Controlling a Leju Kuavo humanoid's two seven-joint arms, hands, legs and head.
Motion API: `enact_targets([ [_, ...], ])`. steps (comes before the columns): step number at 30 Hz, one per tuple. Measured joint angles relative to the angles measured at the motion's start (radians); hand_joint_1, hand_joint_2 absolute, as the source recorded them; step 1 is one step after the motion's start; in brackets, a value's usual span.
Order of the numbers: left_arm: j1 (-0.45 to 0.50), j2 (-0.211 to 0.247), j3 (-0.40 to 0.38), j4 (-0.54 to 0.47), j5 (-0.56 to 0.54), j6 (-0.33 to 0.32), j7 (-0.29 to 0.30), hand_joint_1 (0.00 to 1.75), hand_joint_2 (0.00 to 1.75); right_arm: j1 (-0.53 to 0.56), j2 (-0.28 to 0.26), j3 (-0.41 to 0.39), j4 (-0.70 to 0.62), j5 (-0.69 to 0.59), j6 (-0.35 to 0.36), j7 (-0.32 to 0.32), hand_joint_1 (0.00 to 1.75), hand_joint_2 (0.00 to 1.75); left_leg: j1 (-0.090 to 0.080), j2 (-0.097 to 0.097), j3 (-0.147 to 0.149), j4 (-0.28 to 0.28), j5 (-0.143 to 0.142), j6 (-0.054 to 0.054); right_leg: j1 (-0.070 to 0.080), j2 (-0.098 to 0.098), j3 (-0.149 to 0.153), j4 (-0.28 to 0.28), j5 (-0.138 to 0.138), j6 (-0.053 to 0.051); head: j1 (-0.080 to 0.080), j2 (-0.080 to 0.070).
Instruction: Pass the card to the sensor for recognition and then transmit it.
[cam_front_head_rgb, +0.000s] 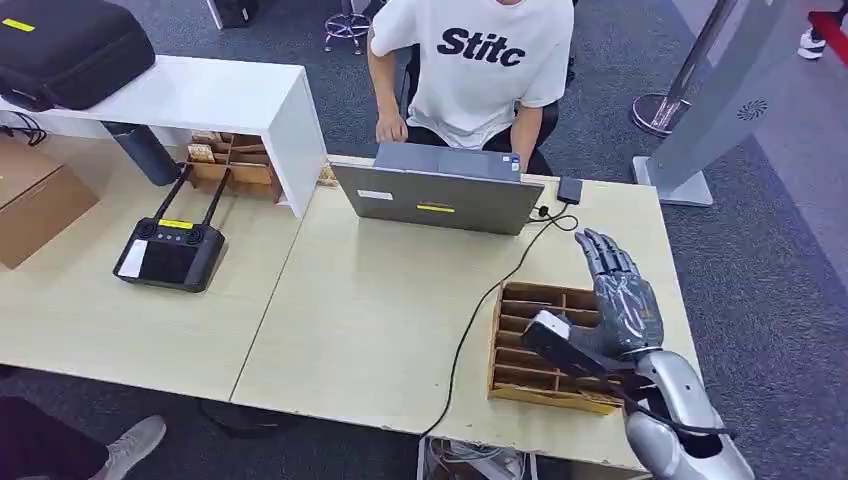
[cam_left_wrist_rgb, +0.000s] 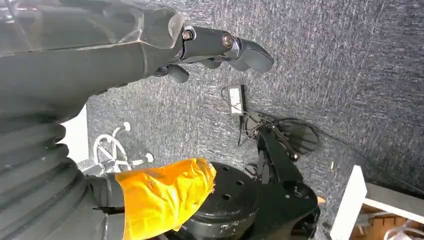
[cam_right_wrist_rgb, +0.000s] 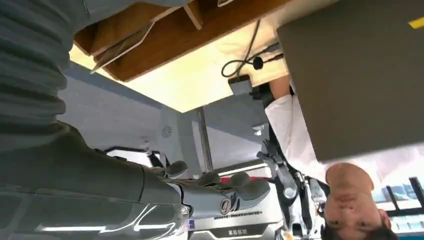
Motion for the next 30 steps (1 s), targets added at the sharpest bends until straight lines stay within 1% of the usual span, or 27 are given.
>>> enact_targets([
  [5, -0.006, 0.000, 0.016, 0.010, -0.005, -0.002, 0.000, 0.00, 1.75, -0.017, -0.005, 0.013, 0.040, 0.017, 0.000, 0.030, 0.00, 1.75, 0.000, 0.000, 0.000, 0.000, 0.000, 0.000, 0.000, 0.000, 0.000, 0.000, 0.000, 0.000, 0.000, 0.000],
  [11, -0.007, 0.000, 0.017, 0.011, -0.001, 0.004, 0.008, 0.00, 1.75, -0.014, -0.044, -0.003, 0.061, 0.066, -0.003, 0.048, 0.00, 1.75, -0.001, 0.000, 0.000, 0.000, 0.000, 0.000, -0.001, 0.000, -0.001, 0.000, 0.000, 0.000, 0.000, 0.000],
  [16, -0.007, 0.000, 0.017, 0.012, -0.003, 0.002, 0.008, 0.00, 1.75, 0.000, -0.061, -0.032, 0.074, 0.091, -0.003, 0.051, 0.00, 1.75, -0.001, 0.000, 0.000, 0.000, 0.000, 0.000, -0.001, 0.000, -0.001, 0.000, 0.000, 0.000, 0.000, 0.000],
  [27, -0.008, 0.000, 0.018, 0.012, -0.004, 0.010, 0.009, 0.00, 1.75, 0.039, -0.072, -0.094, 0.081, 0.113, -0.011, 0.055, 0.00, 1.75, -0.001, 0.000, 0.000, 0.000, 0.000, 0.000, -0.001, 0.000, -0.001, 0.000, 0.000, 0.000, 0.000, 0.000],
  [30, -0.009, 0.000, 0.018, 0.012, -0.003, 0.011, 0.009, 0.00, 1.75, 0.044, -0.073, -0.098, 0.081, 0.116, -0.015, 0.056, 0.00, 1.75, -0.001, 0.000, 0.000, 0.000, 0.000, 0.000, -0.001, 0.001, -0.001, 0.000, 0.000, 0.000, 0.000, 0.000],
])
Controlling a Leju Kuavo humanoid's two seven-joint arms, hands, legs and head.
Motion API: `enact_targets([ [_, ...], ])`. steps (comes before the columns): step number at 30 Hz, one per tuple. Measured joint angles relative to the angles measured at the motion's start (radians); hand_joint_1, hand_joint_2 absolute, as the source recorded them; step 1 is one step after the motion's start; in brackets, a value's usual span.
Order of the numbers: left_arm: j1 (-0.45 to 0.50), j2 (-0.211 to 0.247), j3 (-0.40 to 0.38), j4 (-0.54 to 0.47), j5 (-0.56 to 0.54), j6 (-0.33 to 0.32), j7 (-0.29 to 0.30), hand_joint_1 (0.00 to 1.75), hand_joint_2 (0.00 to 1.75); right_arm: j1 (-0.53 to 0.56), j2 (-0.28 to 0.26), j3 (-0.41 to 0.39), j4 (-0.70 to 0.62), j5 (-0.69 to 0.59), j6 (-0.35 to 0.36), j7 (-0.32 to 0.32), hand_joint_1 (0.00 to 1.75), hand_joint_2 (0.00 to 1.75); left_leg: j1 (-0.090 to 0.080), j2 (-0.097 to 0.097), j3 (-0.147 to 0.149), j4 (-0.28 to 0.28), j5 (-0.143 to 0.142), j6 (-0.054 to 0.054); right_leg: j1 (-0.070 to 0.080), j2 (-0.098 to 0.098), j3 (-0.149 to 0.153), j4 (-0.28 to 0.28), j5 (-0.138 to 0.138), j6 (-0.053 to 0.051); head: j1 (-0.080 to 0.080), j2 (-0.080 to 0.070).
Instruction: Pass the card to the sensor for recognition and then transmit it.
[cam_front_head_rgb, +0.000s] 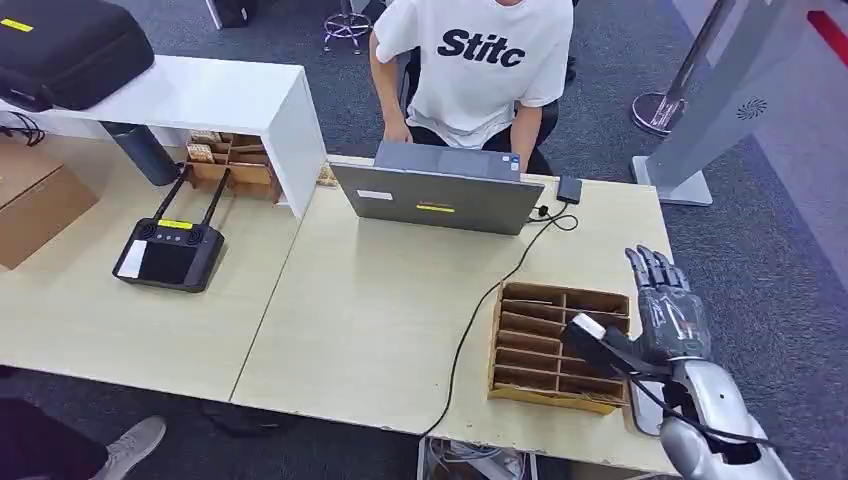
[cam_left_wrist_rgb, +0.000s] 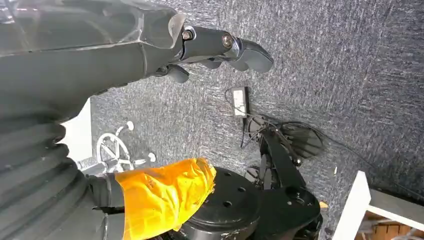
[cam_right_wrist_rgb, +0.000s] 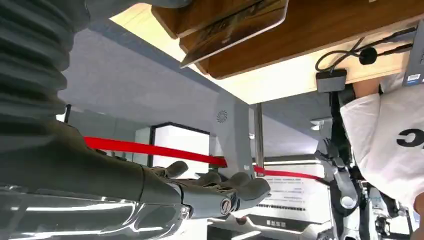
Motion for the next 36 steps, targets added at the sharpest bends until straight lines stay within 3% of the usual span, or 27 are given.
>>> enact_targets([
  [5, 0.000, 0.000, 0.000, 0.000, 0.000, 0.000, 0.000, 0.00, 1.75, 0.004, 0.000, -0.002, 0.000, 0.000, -0.002, 0.000, 0.03, 1.75, 0.000, 0.000, 0.000, 0.000, 0.000, 0.000, 0.000, 0.000, 0.000, 0.000, 0.000, 0.000, 0.000, 0.000],
  [6, 0.000, 0.000, 0.000, 0.000, 0.000, 0.000, 0.000, 0.00, 1.75, 0.004, 0.000, -0.002, 0.000, 0.000, -0.003, 0.000, 0.28, 1.75, 0.000, 0.000, 0.000, 0.000, 0.000, 0.000, 0.000, 0.000, 0.000, 0.000, 0.000, 0.000, 0.000, 0.000],
  [7, 0.000, 0.000, 0.000, 0.000, 0.000, 0.000, 0.000, 0.00, 1.75, 0.005, 0.000, -0.002, 0.000, 0.000, -0.003, 0.000, 1.48, 1.75, 0.000, 0.000, 0.000, 0.000, 0.000, 0.000, 0.000, 0.000, 0.000, 0.000, 0.000, 0.000, 0.000, 0.000],
  [10, 0.000, 0.000, 0.000, 0.000, -0.001, 0.000, 0.000, 0.00, 1.75, 0.015, 0.000, -0.003, 0.000, 0.000, -0.004, -0.005, 1.73, 1.75, 0.000, 0.000, 0.000, 0.000, 0.000, 0.000, 0.000, 0.000, 0.000, 0.000, 0.000, 0.000, 0.000, 0.000],
  [36, -0.001, 0.000, 0.000, 0.004, -0.002, 0.003, 0.000, 0.00, 1.75, 0.028, 0.000, -0.007, 0.001, -0.010, -0.008, -0.021, 1.75, 1.75, 0.000, 0.000, 0.000, 0.000, 0.000, 0.000, 0.000, 0.000, 0.000, 0.000, 0.000, 0.000, 0.000, 0.000],
])
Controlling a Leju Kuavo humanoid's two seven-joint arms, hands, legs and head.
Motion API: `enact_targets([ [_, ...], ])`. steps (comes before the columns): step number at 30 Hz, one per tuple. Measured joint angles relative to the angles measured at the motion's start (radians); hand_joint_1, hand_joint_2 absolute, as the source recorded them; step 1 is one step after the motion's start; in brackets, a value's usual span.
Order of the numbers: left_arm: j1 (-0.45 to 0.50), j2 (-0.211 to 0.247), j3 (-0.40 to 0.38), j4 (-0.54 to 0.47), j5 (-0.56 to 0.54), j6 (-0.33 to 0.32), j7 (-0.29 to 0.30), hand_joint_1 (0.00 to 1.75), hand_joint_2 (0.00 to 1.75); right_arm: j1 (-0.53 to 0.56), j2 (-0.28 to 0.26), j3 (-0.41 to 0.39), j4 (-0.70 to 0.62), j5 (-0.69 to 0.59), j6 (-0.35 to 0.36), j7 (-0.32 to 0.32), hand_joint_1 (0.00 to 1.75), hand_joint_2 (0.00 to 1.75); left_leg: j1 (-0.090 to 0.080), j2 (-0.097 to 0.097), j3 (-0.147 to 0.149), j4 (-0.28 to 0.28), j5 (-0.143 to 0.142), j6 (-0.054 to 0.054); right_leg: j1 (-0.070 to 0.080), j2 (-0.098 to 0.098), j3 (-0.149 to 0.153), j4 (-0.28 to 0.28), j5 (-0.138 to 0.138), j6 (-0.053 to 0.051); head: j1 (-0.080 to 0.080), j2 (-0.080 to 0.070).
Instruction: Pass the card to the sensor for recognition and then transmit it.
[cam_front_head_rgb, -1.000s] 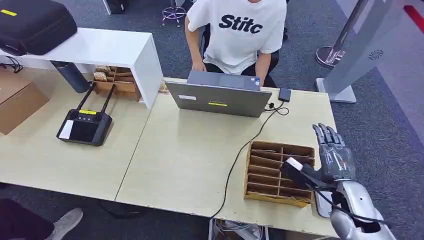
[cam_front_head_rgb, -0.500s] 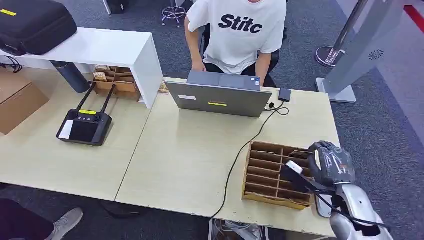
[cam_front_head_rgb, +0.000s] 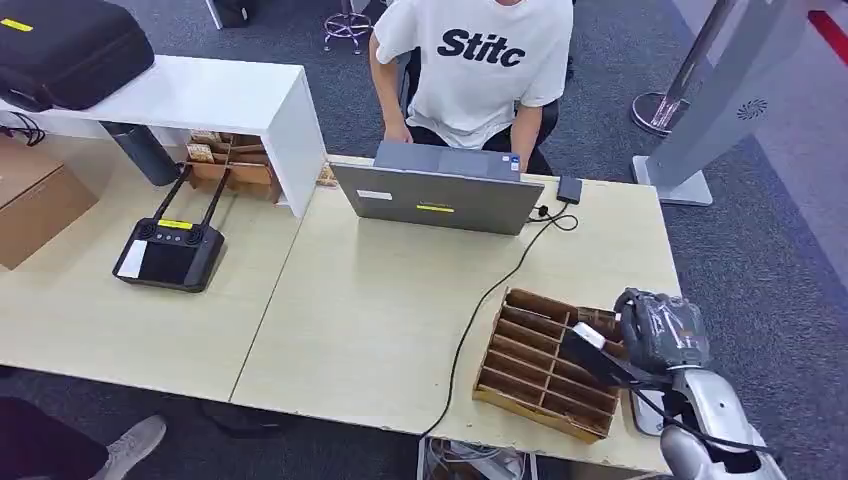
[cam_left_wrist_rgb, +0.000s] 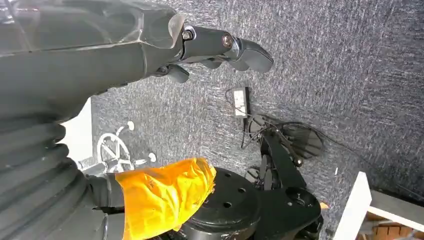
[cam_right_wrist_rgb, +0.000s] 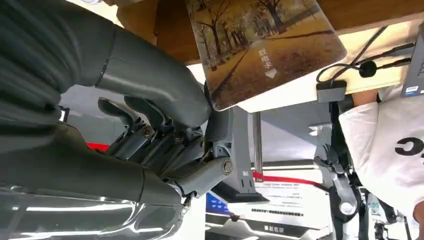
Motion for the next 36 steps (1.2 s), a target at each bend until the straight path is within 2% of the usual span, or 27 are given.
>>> enact_targets([
  [13, -0.001, 0.000, 0.000, 0.005, 0.002, -0.005, 0.000, 0.00, 1.75, 0.000, 0.002, 0.000, 0.005, -0.002, -0.008, -0.006, 1.73, 1.75, 0.000, 0.000, 0.000, 0.000, 0.000, 0.000, 0.000, 0.000, 0.000, 0.000, 0.000, 0.000, 0.000, 0.000],
  [15, -0.001, 0.000, 0.000, 0.006, 0.002, -0.005, -0.001, 0.00, 1.75, 0.000, 0.002, 0.000, 0.005, -0.002, -0.011, -0.006, 1.45, 1.75, 0.000, 0.000, 0.000, 0.000, 0.000, 0.000, 0.000, 0.000, 0.000, 0.000, 0.000, 0.000, 0.000, 0.000],
  [16, -0.002, 0.000, 0.000, 0.007, 0.002, -0.006, -0.002, 0.00, 1.75, 0.000, 0.002, 0.000, 0.005, -0.003, -0.012, -0.006, 1.45, 1.75, 0.000, 0.000, 0.000, 0.000, 0.000, 0.000, 0.000, 0.000, 0.000, 0.000, 0.000, 0.000, 0.000, 0.000],
  [17, -0.002, 0.000, 0.000, 0.008, 0.002, -0.006, -0.003, 0.00, 1.75, 0.000, 0.002, 0.000, 0.005, -0.004, -0.015, -0.006, 1.33, 1.75, 0.000, 0.000, 0.000, 0.000, 0.000, 0.000, 0.000, 0.000, 0.000, 0.000, 0.000, 0.000, 0.000, 0.000],
  [18, -0.002, 0.000, 0.000, 0.008, 0.002, -0.006, -0.004, 0.00, 1.75, 0.000, 0.002, -0.001, 0.005, -0.006, -0.017, -0.006, 0.14, 1.75, 0.000, 0.000, 0.000, 0.000, 0.000, 0.000, 0.000, 0.000, 0.000, 0.000, 0.000, 0.000, 0.000, 0.000],
  [19, -0.002, 0.000, 0.000, 0.009, 0.001, -0.007, -0.006, 0.00, 1.75, 0.000, 0.002, -0.003, 0.005, -0.009, -0.019, -0.006, 0.00, 1.75, 0.000, 0.000, 0.000, 0.000, 0.000, 0.000, 0.000, 0.000, 0.000, 0.000, 0.000, 0.000, 0.000, 0.000],
  [36, -0.020, 0.000, 0.016, 0.030, -0.017, -0.011, -0.021, 0.00, 1.75, -0.035, 0.022, -0.020, -0.009, -0.047, -0.036, -0.019, 0.00, 1.75, 0.000, 0.000, 0.002, 0.000, 0.000, 0.000, 0.000, 0.000, 0.002, 0.000, 0.000, 0.000, 0.000, 0.000],
])
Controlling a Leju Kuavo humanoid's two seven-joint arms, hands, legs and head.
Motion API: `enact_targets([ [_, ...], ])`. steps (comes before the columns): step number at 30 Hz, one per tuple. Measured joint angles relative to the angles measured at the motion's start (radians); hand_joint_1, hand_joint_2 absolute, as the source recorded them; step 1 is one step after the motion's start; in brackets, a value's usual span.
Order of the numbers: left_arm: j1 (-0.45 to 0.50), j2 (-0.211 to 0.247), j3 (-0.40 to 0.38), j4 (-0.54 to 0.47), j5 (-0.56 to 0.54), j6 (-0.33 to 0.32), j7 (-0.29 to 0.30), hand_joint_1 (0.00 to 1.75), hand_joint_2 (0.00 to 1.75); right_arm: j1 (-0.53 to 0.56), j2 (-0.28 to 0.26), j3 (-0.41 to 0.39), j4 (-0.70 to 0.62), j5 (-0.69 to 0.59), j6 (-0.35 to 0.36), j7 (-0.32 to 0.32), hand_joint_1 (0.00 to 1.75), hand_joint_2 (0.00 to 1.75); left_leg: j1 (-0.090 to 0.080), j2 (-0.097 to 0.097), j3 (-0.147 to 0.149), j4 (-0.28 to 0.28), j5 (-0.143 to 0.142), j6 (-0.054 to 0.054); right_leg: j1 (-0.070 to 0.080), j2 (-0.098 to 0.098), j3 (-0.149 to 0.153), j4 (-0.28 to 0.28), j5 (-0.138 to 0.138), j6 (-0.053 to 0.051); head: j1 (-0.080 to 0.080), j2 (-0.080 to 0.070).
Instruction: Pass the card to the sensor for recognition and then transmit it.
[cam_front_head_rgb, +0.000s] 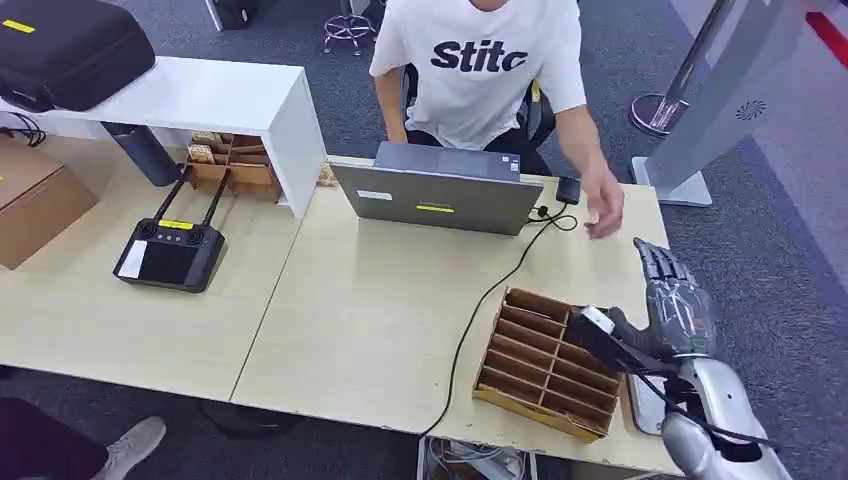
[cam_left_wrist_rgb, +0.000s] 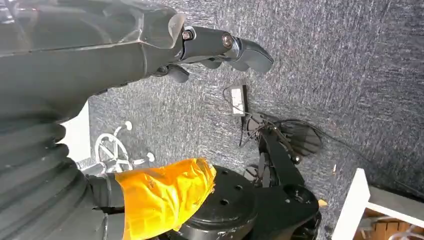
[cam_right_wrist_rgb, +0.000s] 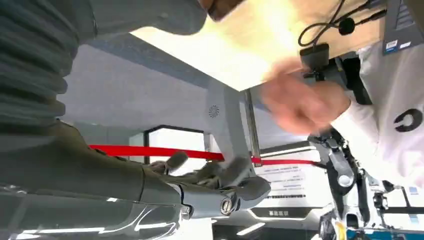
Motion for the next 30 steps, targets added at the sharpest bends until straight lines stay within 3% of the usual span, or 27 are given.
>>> enact_targets([
  [19, -0.009, 0.000, 0.009, 0.018, -0.019, -0.010, -0.012, 0.00, 1.75, -0.008, 0.012, 0.002, 0.002, -0.015, -0.003, -0.004, 0.00, 1.75, 0.000, 0.000, 0.000, 0.000, 0.000, 0.000, 0.000, 0.000, 0.000, 0.000, 0.000, 0.000, 0.000, 0.000],
  [30, -0.008, 0.000, 0.009, 0.018, -0.008, 0.005, -0.010, 0.00, 1.75, 0.025, 0.012, -0.056, -0.052, -0.026, -0.023, 0.002, 0.00, 1.75, 0.000, 0.000, -0.001, 0.000, 0.000, 0.000, 0.000, 0.000, -0.001, 0.000, 0.000, 0.000, 0.000, 0.000],
])
